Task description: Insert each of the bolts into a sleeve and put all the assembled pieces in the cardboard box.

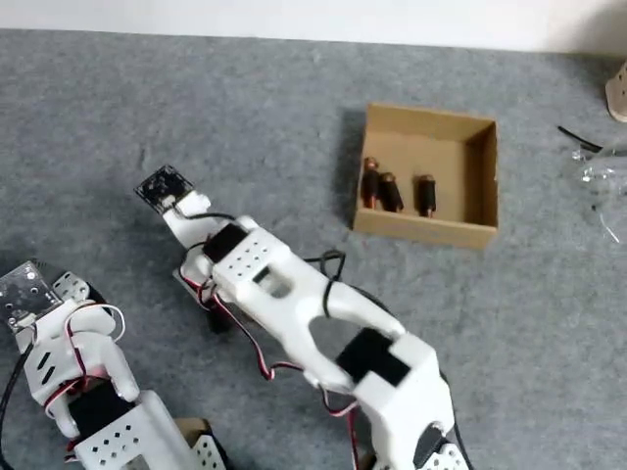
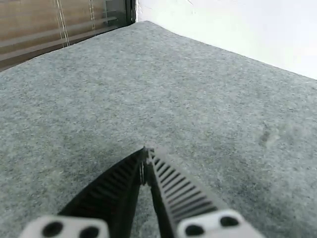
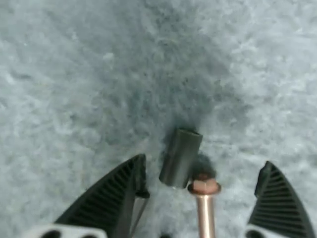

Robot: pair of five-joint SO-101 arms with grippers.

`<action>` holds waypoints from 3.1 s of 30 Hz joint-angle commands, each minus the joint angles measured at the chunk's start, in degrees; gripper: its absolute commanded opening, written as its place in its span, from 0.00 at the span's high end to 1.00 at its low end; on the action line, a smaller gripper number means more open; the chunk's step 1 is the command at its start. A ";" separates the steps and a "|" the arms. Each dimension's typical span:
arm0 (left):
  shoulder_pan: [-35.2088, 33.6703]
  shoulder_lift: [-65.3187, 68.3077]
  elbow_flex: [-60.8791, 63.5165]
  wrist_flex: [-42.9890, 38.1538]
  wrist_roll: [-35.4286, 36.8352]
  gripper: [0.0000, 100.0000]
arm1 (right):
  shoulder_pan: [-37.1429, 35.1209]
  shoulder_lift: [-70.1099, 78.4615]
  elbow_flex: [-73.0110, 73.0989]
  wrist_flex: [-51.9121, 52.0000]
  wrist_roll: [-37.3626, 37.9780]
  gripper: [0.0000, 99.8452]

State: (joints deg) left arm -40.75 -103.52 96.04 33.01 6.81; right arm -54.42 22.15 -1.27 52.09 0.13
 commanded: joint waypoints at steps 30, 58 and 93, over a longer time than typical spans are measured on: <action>1.10 -0.84 1.10 -0.26 0.18 0.99 | 8.48 4.09 -12.62 5.32 -0.18 0.68; 0.92 -0.84 1.10 0.09 0.18 0.99 | 11.65 12.62 -12.70 5.32 -0.18 0.98; 1.19 -0.84 1.10 0.09 0.18 0.99 | 5.93 -12.97 2.95 5.23 -0.44 0.82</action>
State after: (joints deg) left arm -40.75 -103.52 96.04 33.01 6.81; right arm -44.75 6.33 7.16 58.77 0.04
